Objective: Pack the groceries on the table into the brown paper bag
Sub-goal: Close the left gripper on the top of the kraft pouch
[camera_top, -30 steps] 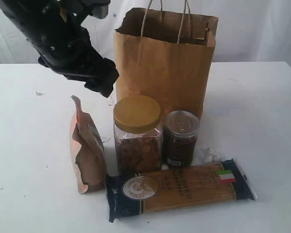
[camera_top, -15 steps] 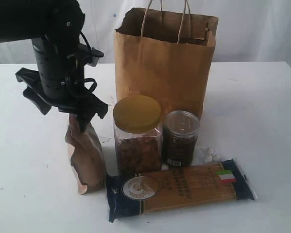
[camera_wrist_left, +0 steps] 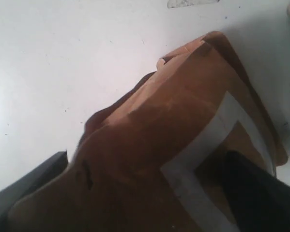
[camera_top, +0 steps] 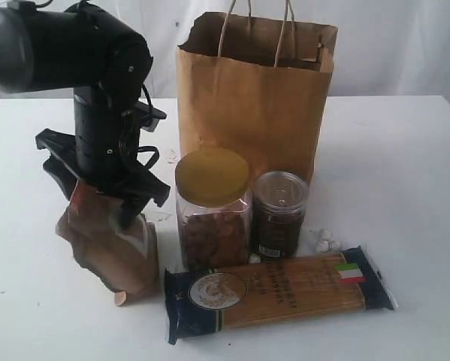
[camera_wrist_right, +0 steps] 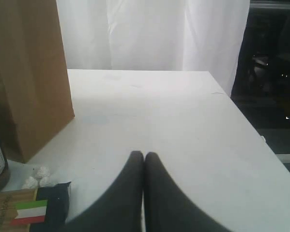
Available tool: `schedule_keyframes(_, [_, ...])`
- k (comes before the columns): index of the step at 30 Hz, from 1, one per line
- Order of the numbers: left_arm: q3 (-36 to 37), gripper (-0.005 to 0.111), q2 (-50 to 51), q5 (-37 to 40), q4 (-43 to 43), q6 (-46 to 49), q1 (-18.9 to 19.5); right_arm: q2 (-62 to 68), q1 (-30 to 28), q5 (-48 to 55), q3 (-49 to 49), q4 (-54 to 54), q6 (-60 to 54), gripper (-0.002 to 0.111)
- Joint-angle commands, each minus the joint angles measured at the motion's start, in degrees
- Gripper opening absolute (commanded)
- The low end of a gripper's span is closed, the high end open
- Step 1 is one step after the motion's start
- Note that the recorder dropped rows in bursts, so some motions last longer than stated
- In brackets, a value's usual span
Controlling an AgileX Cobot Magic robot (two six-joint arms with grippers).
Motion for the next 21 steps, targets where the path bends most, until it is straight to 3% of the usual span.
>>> schedule_keyframes(1, [0.1, 0.085, 0.9, 4.2, -0.5, 1.2, 0.0, -0.1, -0.3, -0.4, 0.1, -0.4, -0.3, 0.0])
schedule_keyframes(8, [0.1, 0.085, 0.9, 4.1, -1.7, 2.3, 0.0, -0.1, -0.3, -0.4, 0.1, -0.4, -0.3, 0.0])
schedule_keyframes(16, [0.1, 0.085, 0.9, -1.6, -9.2, 6.9, 0.0, -0.1, -0.3, -0.4, 0.1, -0.4, -0.3, 0.0])
schedule_keyframes(21, [0.1, 0.085, 0.9, -0.4, -11.0, 9.2, 0.0, -0.1, -0.3, -0.4, 0.1, -0.4, -0.3, 0.0])
